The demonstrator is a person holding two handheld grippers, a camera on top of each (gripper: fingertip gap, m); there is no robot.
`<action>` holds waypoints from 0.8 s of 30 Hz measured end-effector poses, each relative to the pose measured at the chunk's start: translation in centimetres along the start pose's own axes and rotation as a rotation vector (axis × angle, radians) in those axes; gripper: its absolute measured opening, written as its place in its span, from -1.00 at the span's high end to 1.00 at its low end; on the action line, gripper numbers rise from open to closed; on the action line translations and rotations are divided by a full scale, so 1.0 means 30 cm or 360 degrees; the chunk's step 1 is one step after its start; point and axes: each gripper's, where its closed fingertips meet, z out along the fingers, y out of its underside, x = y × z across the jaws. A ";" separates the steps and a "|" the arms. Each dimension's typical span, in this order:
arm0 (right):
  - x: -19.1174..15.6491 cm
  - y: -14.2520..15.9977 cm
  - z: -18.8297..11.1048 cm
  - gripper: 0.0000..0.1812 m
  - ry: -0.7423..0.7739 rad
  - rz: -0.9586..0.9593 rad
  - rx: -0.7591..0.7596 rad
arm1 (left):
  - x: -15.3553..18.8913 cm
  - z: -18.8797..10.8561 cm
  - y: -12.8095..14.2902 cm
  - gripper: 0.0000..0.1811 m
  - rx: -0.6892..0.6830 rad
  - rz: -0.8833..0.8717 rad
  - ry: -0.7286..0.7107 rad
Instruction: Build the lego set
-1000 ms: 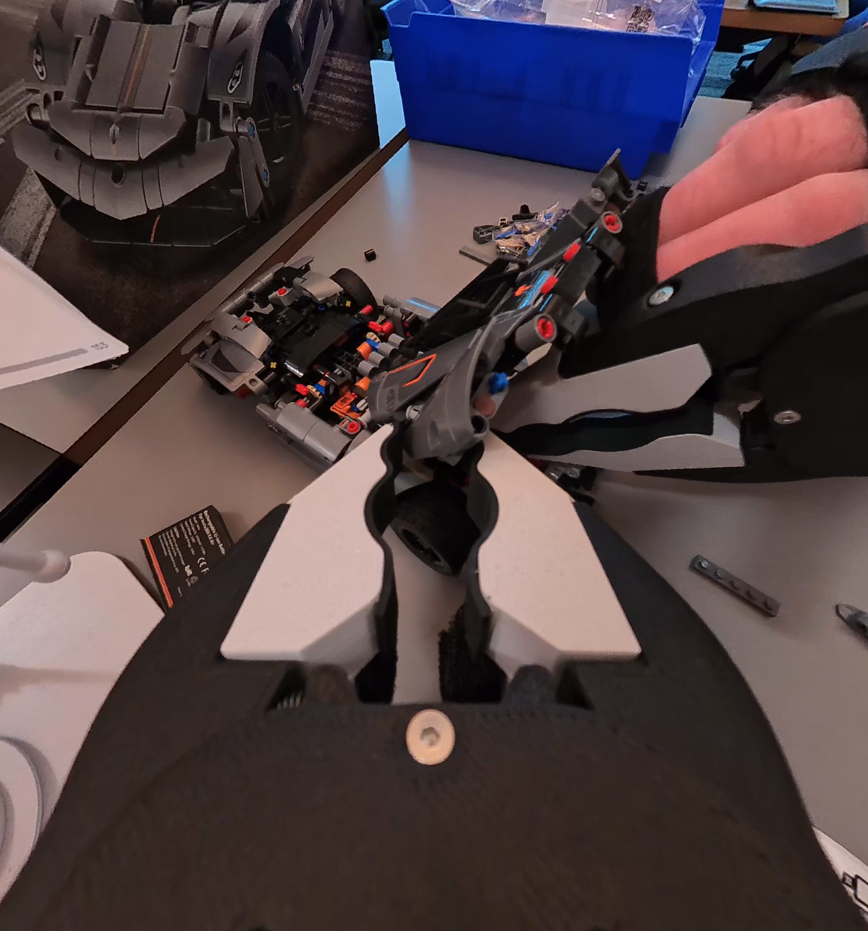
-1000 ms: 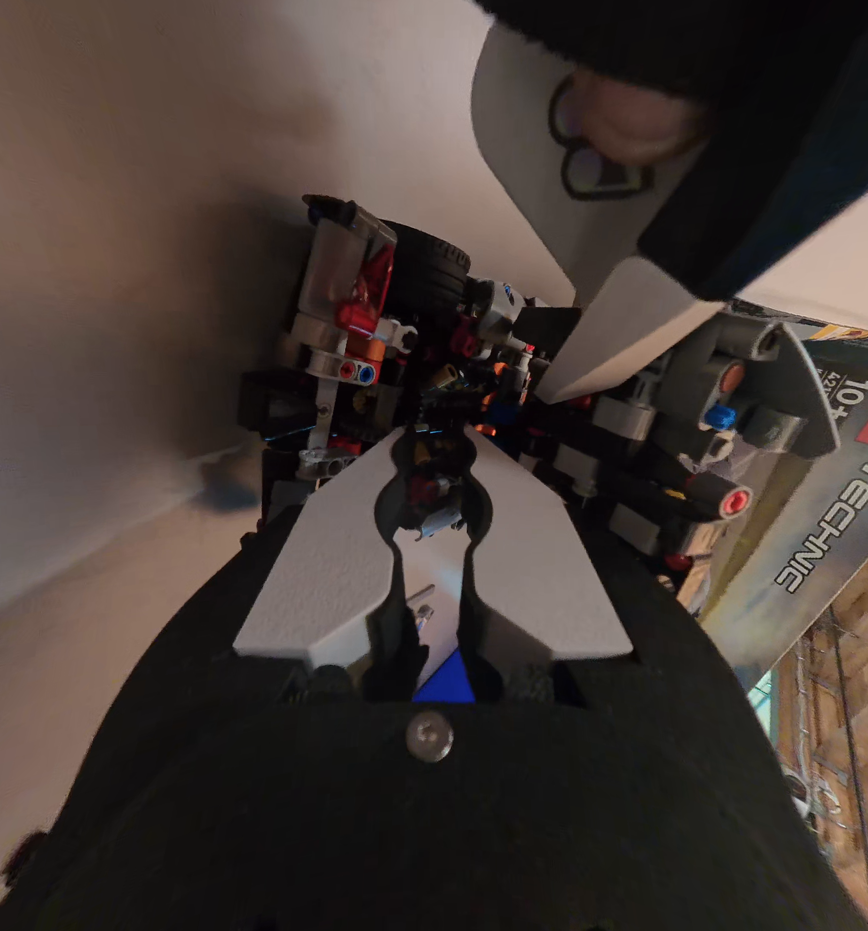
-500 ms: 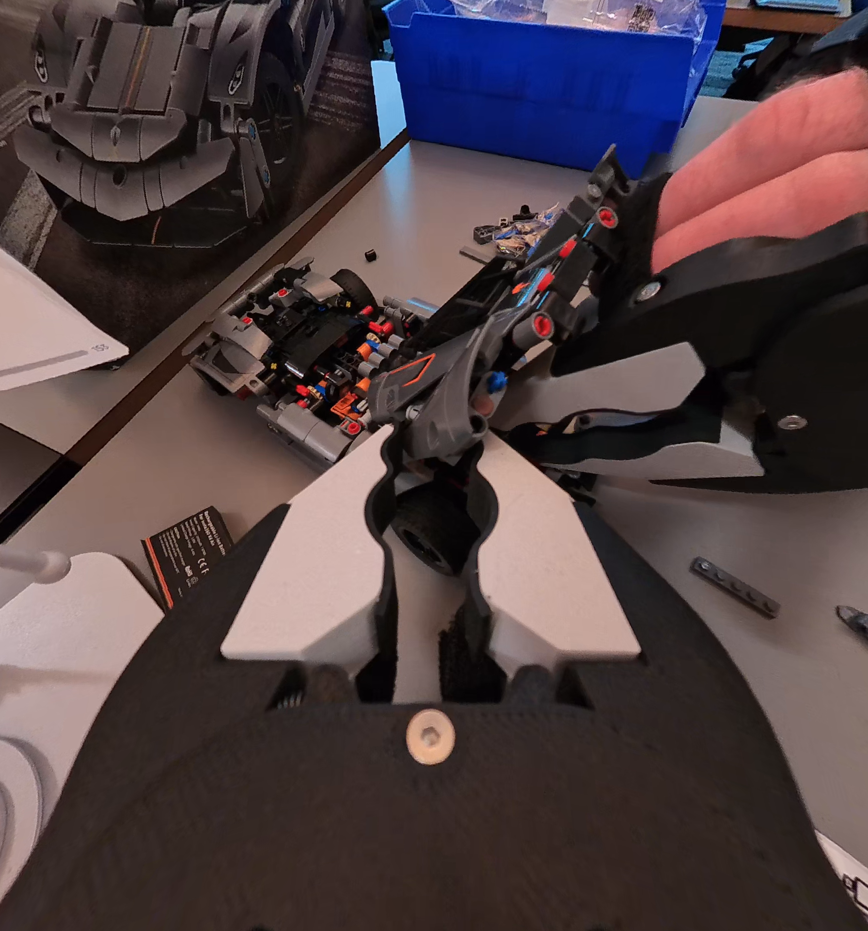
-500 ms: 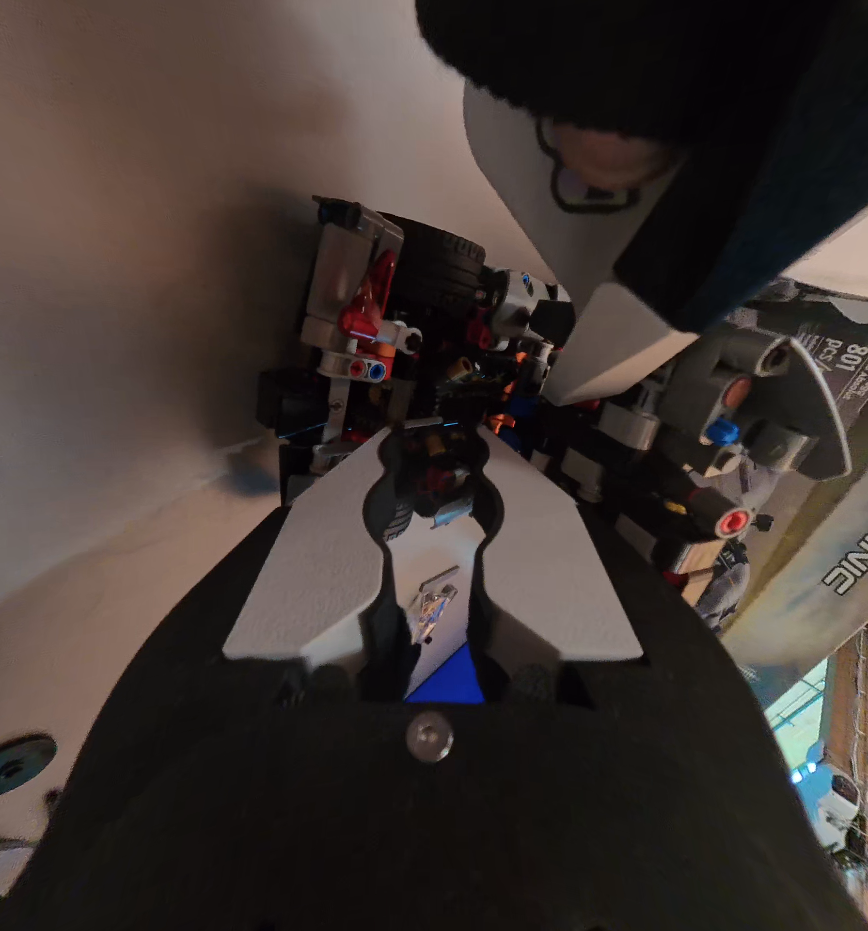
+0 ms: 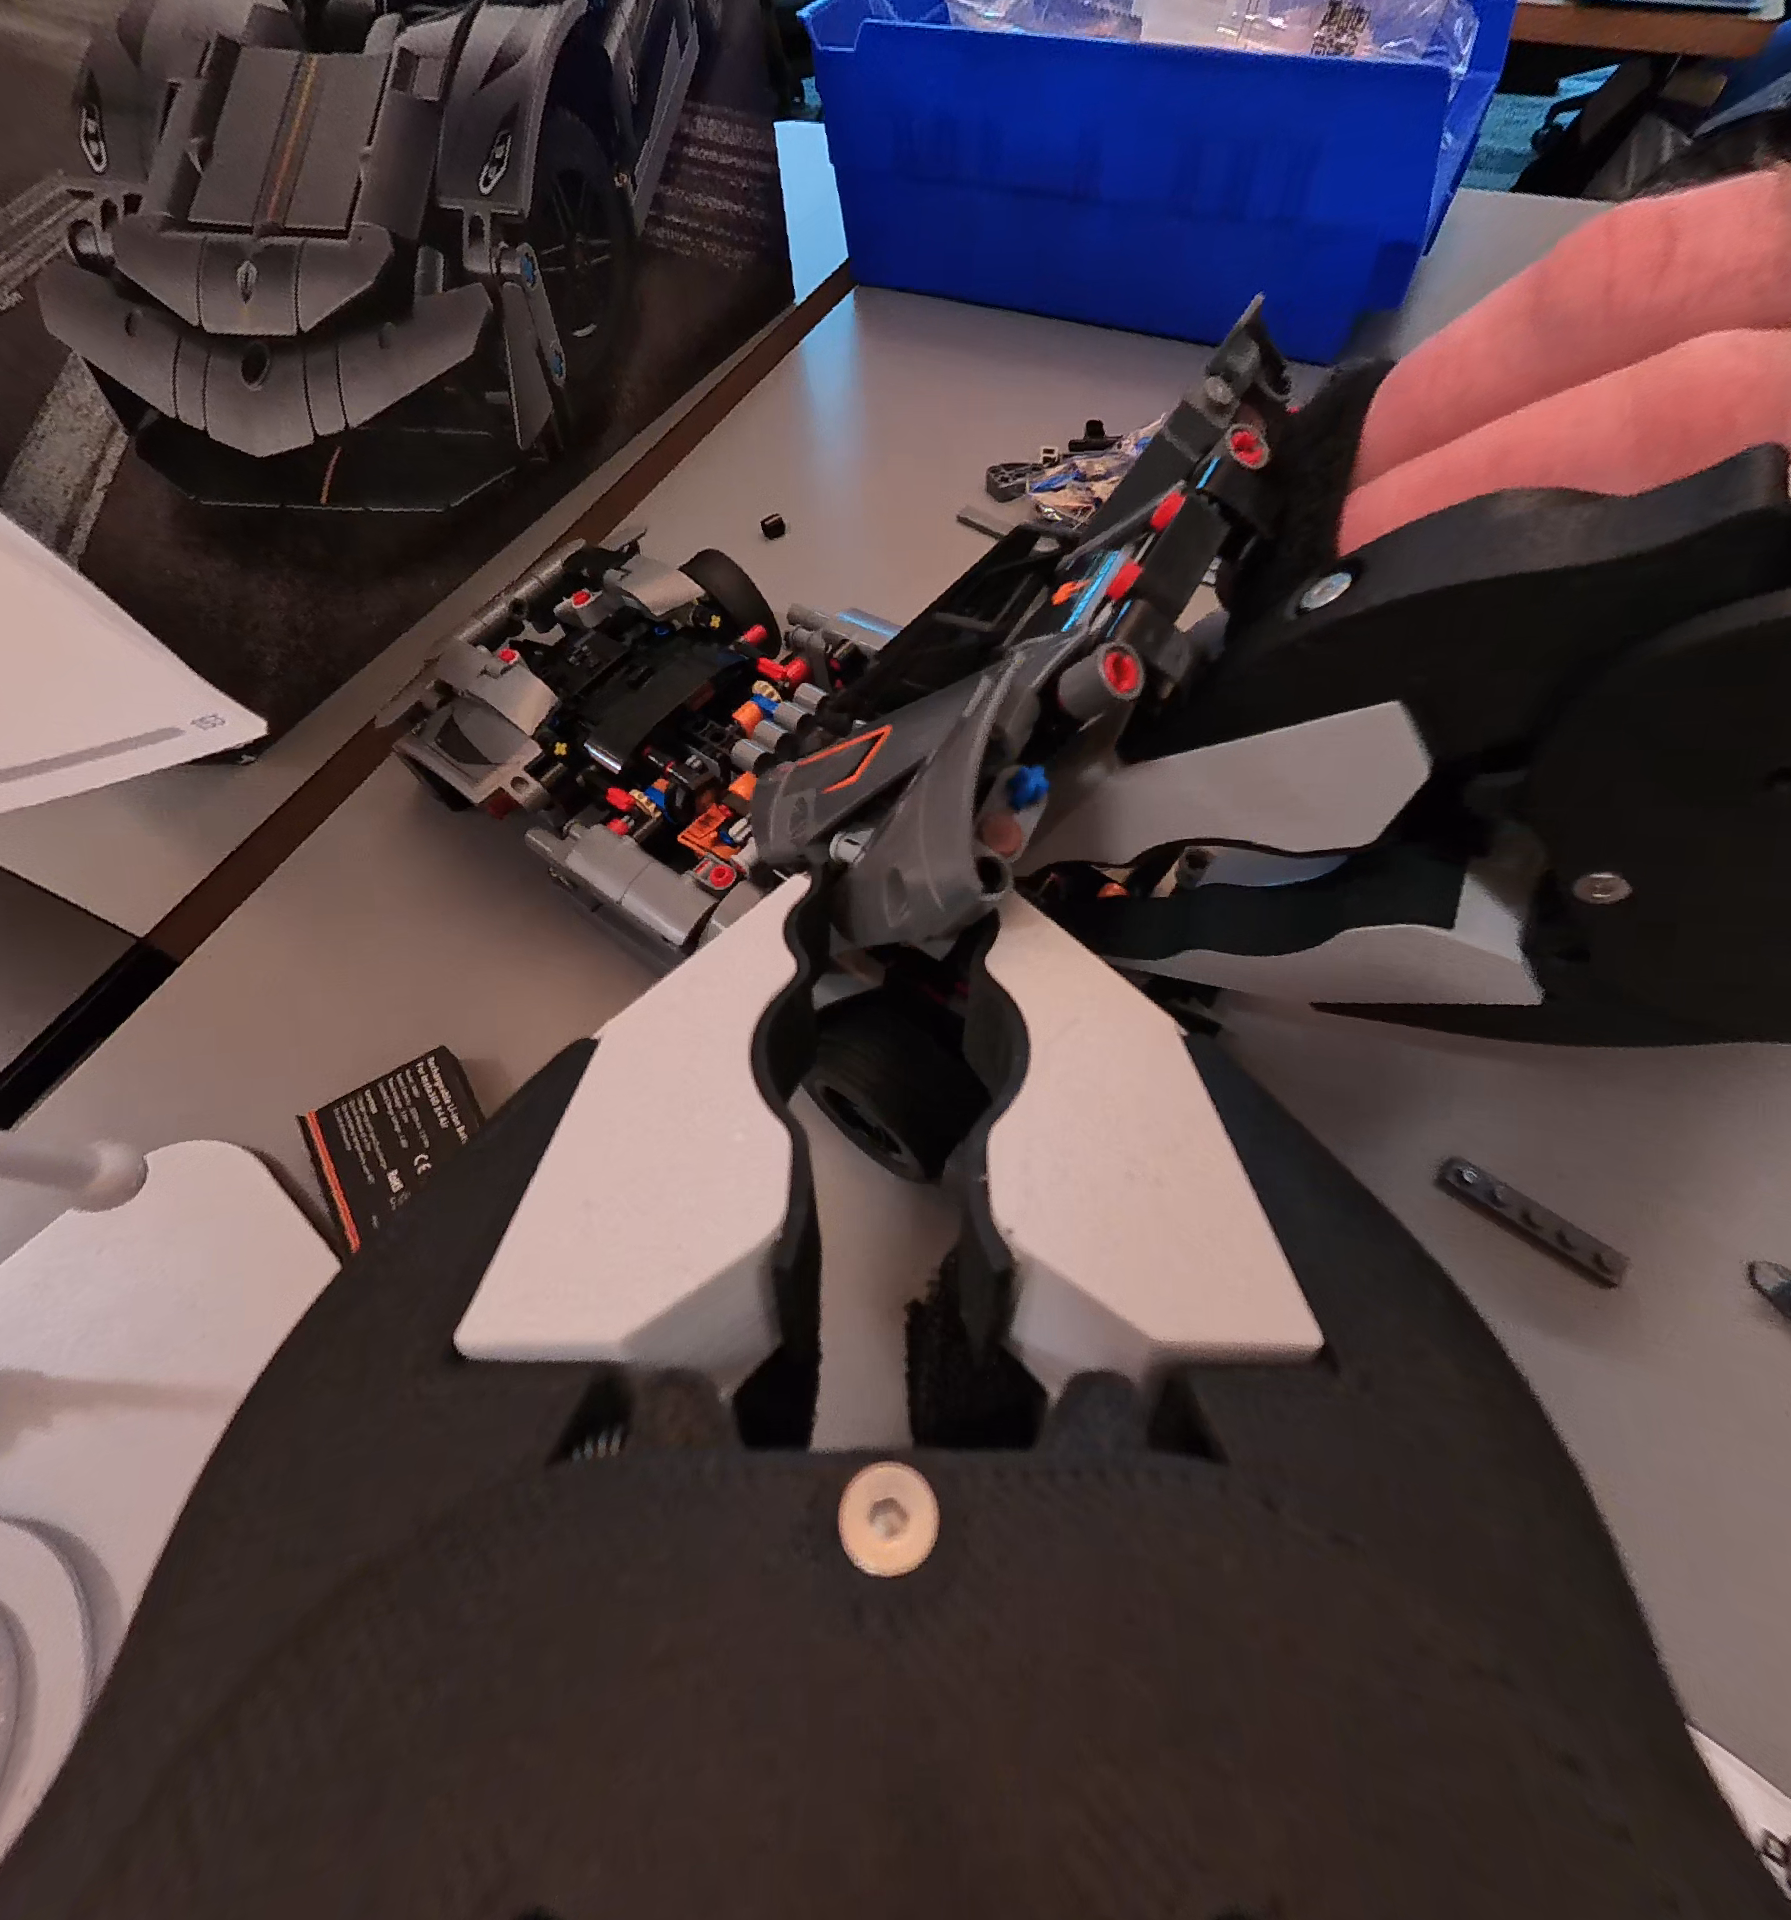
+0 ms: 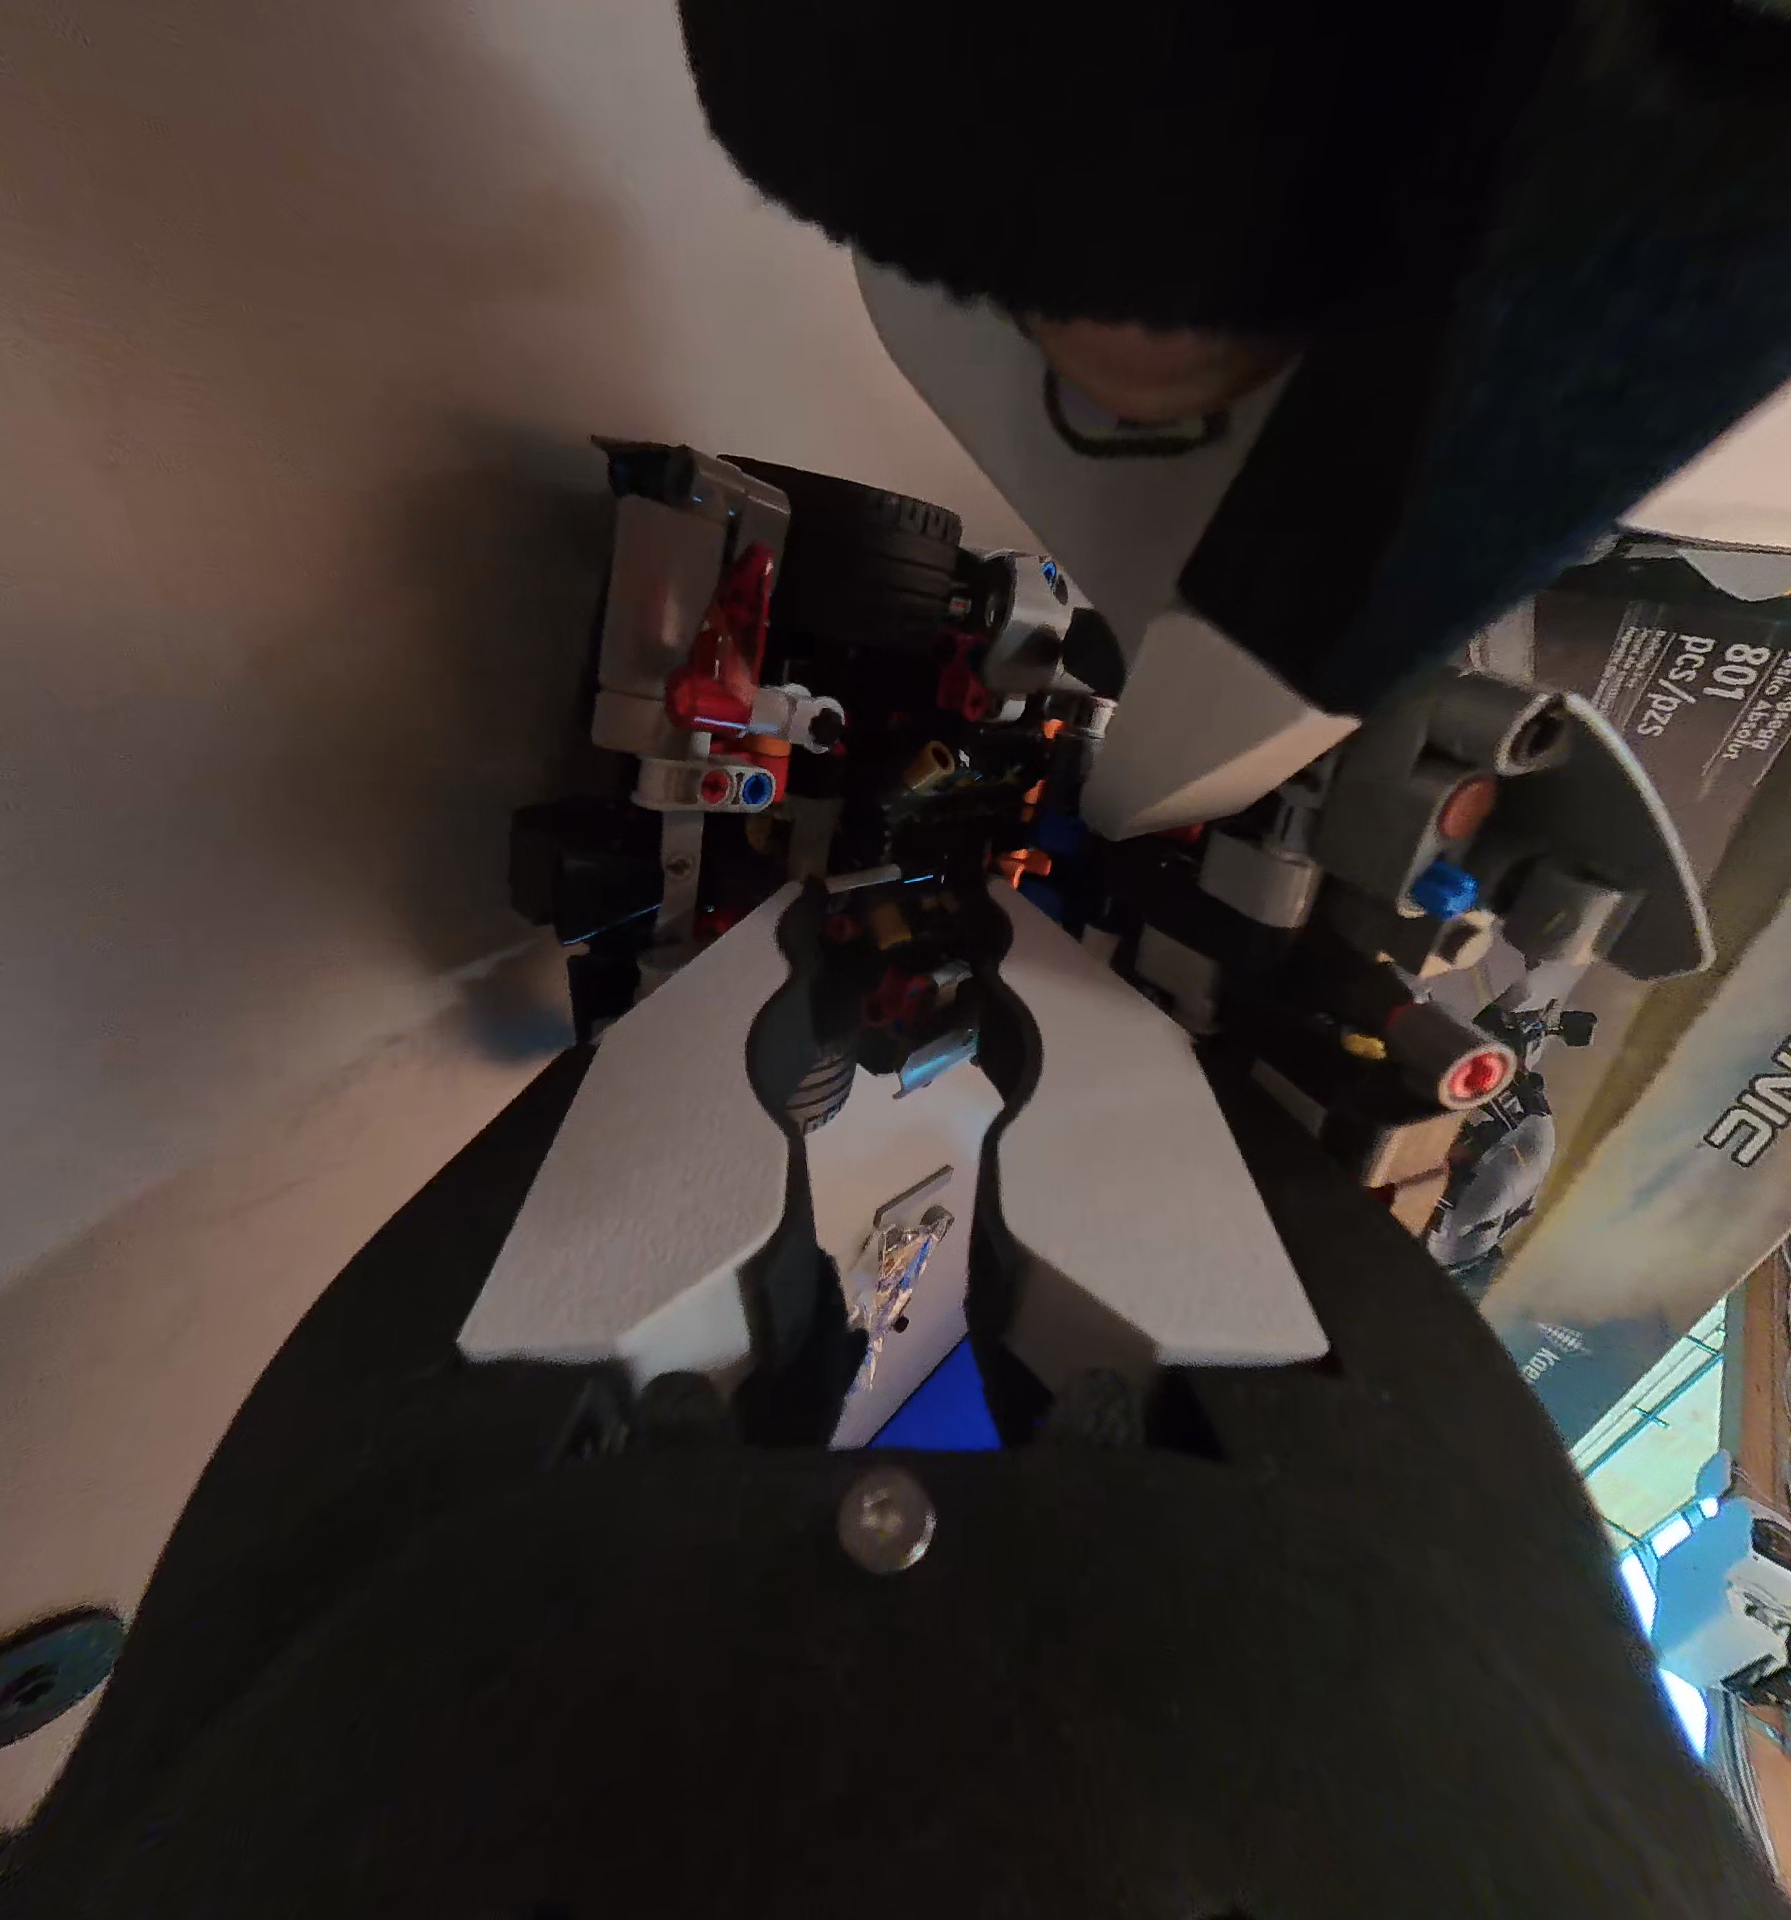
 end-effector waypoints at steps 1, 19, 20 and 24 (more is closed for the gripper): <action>0.001 0.000 0.001 0.73 0.0011 0.0003 0.0005 | 0.000 0.001 0.000 0.77 -0.0003 0.0002 -0.0003; 0.001 0.002 -0.009 0.63 0.0003 0.0059 0.0031 | 0.009 0.003 -0.007 0.78 0.0014 0.0001 0.0021; 0.001 0.002 -0.008 0.63 -0.0003 0.0079 0.0026 | 0.009 0.002 -0.009 0.78 0.0017 0.0000 0.0020; -0.001 0.002 -0.001 0.67 -0.0010 0.0139 0.0007 | 0.010 0.003 -0.009 0.78 0.0013 0.0002 0.0017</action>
